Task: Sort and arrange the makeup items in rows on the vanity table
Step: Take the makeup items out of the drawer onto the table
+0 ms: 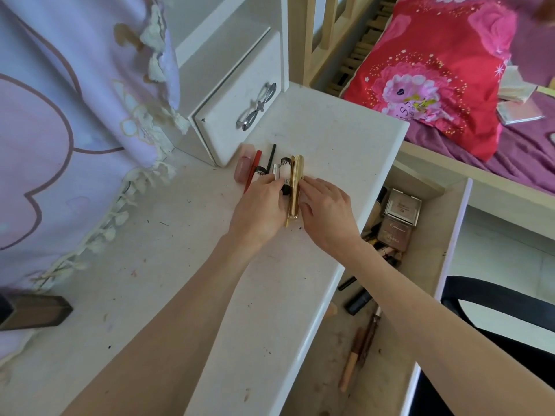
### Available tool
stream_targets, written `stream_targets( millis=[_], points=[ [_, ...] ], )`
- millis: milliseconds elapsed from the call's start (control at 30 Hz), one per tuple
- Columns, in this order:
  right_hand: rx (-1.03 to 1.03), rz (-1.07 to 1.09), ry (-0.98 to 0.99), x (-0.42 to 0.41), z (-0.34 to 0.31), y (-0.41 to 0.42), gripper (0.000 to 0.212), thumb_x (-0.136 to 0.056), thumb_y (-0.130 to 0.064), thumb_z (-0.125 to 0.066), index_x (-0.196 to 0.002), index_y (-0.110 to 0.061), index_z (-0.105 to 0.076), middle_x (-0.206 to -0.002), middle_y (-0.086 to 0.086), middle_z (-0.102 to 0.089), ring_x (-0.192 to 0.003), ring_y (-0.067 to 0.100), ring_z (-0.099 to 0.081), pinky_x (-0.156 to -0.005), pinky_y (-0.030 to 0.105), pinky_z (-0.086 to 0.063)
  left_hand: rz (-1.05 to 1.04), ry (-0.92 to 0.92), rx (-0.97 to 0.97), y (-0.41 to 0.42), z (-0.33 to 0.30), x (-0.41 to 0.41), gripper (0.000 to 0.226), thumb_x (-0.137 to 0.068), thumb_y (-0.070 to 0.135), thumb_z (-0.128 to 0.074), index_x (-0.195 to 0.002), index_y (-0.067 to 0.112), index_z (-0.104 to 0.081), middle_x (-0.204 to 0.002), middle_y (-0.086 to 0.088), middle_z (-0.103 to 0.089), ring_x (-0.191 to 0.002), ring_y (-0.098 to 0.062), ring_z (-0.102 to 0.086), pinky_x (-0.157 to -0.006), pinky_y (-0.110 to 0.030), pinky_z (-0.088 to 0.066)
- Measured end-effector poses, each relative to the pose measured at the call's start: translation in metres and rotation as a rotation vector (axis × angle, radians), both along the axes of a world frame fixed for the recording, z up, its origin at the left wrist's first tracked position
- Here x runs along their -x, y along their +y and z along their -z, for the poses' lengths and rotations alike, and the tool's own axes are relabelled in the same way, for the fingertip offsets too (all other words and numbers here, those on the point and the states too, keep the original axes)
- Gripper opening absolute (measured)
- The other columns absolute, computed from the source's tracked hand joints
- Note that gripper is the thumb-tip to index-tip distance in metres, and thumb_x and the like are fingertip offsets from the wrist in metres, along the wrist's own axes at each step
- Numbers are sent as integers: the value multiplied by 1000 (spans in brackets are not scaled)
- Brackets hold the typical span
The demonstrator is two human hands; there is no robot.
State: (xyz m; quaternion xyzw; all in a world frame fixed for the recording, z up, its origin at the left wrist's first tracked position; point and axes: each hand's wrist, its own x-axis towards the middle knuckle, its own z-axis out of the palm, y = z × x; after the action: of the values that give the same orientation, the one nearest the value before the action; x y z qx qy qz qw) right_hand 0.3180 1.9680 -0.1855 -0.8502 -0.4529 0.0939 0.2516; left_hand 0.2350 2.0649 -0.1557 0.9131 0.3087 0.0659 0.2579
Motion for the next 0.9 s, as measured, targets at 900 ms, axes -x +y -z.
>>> stream_targets(
  millis=[900],
  points=[
    [153, 2, 96, 78, -6, -125, 52, -97, -18, -47, -145, -8, -29, -152, 12, -27, -141, 25, -23, -115, 34, -18, 181, 211, -96, -108, 19, 122, 49, -100, 31, -28, -146, 17, -20, -155, -7, -15, -144, -23, -7, -116, -42, -8]
  ],
)
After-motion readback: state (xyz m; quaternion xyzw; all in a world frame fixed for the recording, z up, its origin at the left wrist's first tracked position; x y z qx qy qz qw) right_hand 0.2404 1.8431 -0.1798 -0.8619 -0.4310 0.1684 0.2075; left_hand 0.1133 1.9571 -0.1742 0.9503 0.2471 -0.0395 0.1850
